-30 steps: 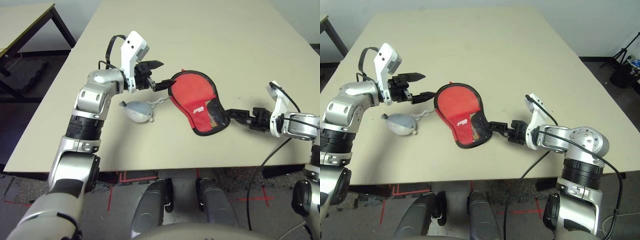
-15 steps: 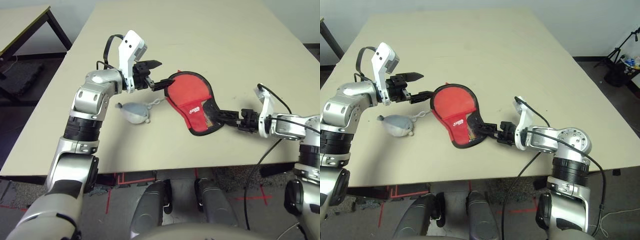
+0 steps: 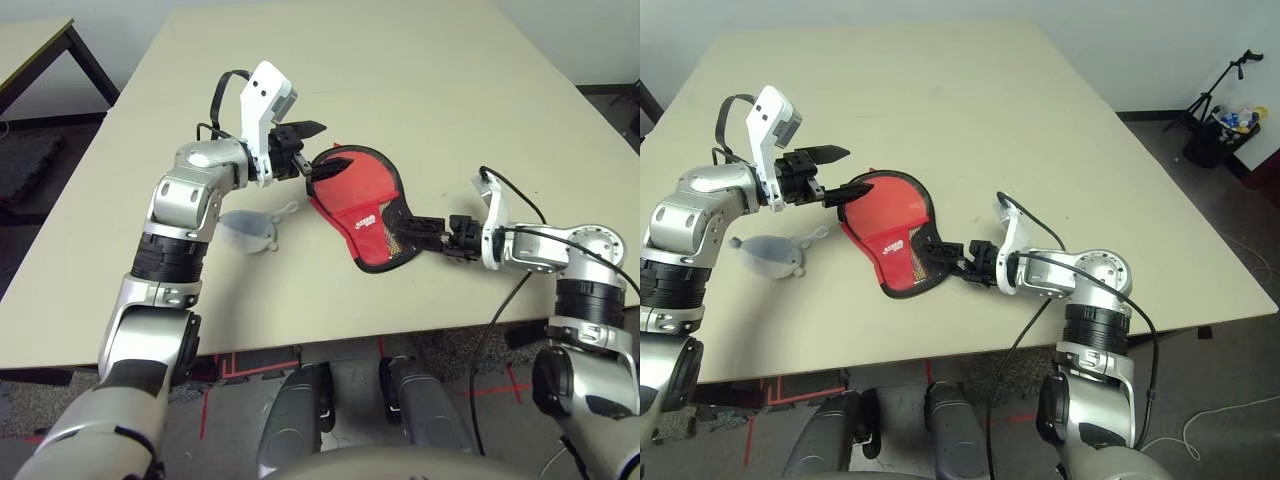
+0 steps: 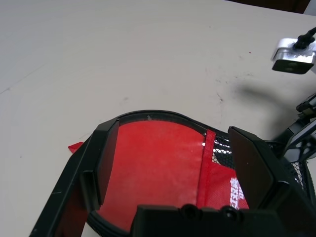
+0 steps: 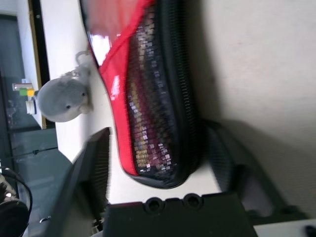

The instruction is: Store the ping-pong paddle in its case and zip it.

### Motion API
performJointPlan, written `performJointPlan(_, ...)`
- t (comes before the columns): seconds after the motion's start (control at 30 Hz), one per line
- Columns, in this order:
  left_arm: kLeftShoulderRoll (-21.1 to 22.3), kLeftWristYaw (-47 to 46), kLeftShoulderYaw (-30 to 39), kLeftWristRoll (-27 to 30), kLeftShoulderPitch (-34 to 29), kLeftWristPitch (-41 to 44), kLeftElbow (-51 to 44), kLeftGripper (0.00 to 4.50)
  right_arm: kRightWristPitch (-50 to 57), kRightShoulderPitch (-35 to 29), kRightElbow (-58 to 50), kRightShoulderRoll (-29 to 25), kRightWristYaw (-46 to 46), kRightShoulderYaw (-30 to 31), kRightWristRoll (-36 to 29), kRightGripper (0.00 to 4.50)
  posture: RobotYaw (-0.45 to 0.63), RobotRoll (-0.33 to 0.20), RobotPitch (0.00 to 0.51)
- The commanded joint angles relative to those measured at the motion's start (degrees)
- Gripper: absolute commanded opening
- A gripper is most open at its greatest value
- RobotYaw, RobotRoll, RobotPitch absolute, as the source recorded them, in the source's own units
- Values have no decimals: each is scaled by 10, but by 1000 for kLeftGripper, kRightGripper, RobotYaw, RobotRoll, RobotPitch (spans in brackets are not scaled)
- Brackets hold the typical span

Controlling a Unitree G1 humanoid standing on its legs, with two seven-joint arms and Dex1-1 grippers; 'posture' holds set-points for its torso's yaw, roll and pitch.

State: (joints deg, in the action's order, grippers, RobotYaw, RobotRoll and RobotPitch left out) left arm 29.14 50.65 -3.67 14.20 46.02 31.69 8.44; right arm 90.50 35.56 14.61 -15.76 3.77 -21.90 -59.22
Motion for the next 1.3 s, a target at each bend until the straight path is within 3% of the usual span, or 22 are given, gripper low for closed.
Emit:
performJointPlan(0.03, 0, -2, -1, 4, -8, 6, -11, 4500, 20, -13, 18, 21, -4, 16, 37, 2286, -10, 0, 175)
performJointPlan(0.27, -1, -6, -1, 5, -16, 7, -18, 4500, 20, -18, 4, 28, 2, 0, 76, 25, -11, 0, 175)
performJointPlan(0.43, -3, -8, -2, 5, -17, 8, -19, 4500, 20, -32, -31, 14, -7, -14, 77, 25, -14, 0, 178)
performJointPlan(0.57, -1, -10, 0, 5, -23, 8, -23, 4500, 20, -77, -101, -34, -21, 4, 5, 25, -19, 0, 182)
performJointPlan(0.87, -4, -11, -2, 2, -29, 3, -19, 4500, 19, -174, -213, -163, -140, 21, -274, 25, -53, 0, 189)
performJointPlan(1.0, -9, -10, -5, 1, -26, -1, -12, 4500, -104, -220, -244, -245, -265, 94, -469, 25, -76, 0, 191)
performJointPlan(1.07, -10, -9, -5, 0, -25, -2, -10, 4500, -160, -236, -264, -281, -300, 129, -527, 25, -76, 0, 191)
performJointPlan(1.3, -12, -3, -7, -2, -20, -12, 6, 4500, -268, -300, -356, -320, -290, 177, -538, 25, -96, 0, 190)
